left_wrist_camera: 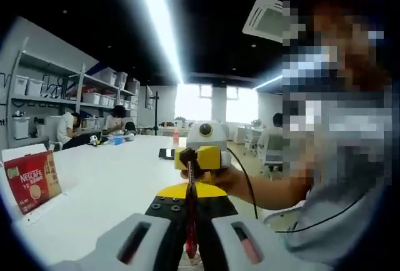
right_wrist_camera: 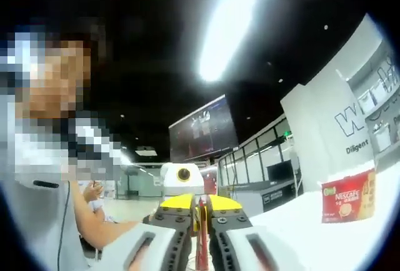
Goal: Tear open the coffee pouch, take out the coffee, and pour the coffee from the pouch into the cup
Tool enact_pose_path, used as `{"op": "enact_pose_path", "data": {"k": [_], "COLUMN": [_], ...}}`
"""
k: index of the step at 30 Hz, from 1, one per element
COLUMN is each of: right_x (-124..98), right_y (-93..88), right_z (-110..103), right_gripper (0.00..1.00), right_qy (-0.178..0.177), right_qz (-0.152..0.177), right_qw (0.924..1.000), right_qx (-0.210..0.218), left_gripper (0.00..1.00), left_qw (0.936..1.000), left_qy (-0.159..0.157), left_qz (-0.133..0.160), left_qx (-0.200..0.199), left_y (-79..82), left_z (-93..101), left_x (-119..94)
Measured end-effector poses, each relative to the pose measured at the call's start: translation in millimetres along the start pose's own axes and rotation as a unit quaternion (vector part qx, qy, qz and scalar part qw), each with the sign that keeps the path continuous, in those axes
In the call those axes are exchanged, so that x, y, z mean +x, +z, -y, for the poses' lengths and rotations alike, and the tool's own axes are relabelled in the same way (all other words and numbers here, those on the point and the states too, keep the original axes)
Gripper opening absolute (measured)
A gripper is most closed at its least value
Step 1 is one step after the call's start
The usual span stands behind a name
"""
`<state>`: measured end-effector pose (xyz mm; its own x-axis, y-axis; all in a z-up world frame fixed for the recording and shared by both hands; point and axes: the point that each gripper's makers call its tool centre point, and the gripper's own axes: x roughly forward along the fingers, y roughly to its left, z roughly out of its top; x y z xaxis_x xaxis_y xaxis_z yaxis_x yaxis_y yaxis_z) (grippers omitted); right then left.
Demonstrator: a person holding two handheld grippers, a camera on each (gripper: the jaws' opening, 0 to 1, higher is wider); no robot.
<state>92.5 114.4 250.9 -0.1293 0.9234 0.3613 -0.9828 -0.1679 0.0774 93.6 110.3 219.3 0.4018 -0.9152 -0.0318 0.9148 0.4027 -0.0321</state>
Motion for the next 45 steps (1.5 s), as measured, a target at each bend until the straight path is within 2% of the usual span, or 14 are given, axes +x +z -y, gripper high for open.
{"op": "enact_pose_path", "data": {"k": [6,11,13,16,18,22,24,30,38,45], "right_x": [2,7,10,15,14,15,15,14,6,4], "right_y": [1.9,-2.9,-5.4,-9.3,-6.4,-4.1,0.3,7.4,16.6,17.4], "right_z": [2,4,4,2,3,4,5,7,11,9], "right_gripper": [0.03,0.02,0.02,0.01,0.01,0.00,0.00,0.00,0.00,0.00], "right_qy": [0.004,0.001,0.006,0.013,0.012,0.006,0.004,-0.001,-0.010,-0.014], "right_qz": [-0.012,-0.023,-0.028,-0.034,-0.027,-0.031,-0.023,-0.009,0.006,0.003], "right_qw": [0.9999,0.9997,0.9995,0.9992,0.9993,0.9994,0.9997,0.9999,0.9999,0.9999], "right_qx": [0.011,0.010,0.012,0.017,0.024,0.012,0.011,0.007,0.003,-0.002], "left_gripper": [0.04,0.13,0.13,0.06,0.05,0.04,0.04,0.04,0.04,0.04], "left_qw": [0.9998,0.9999,0.9996,0.9987,0.9985,0.9986,0.9983,0.9974,0.9972,0.9973], "left_qy": [-0.005,-0.010,-0.026,-0.028,-0.035,-0.048,-0.053,-0.057,-0.054,-0.055], "left_qz": [-0.017,0.003,-0.009,-0.037,-0.040,-0.025,0.004,0.021,0.015,0.012], "left_qx": [0.011,0.013,0.002,0.023,0.017,0.002,-0.024,-0.039,-0.049,-0.047], "left_y": [4.2,9.7,9.2,5.8,6.8,7.5,12.9,10.0,-3.2,-12.4], "left_z": [-2.5,-4.2,-1.5,-3.3,-3.1,-1.9,-0.2,-2.2,-1.9,0.8], "left_x": [0,1,5,13,13,13,13,10,11,9]}}
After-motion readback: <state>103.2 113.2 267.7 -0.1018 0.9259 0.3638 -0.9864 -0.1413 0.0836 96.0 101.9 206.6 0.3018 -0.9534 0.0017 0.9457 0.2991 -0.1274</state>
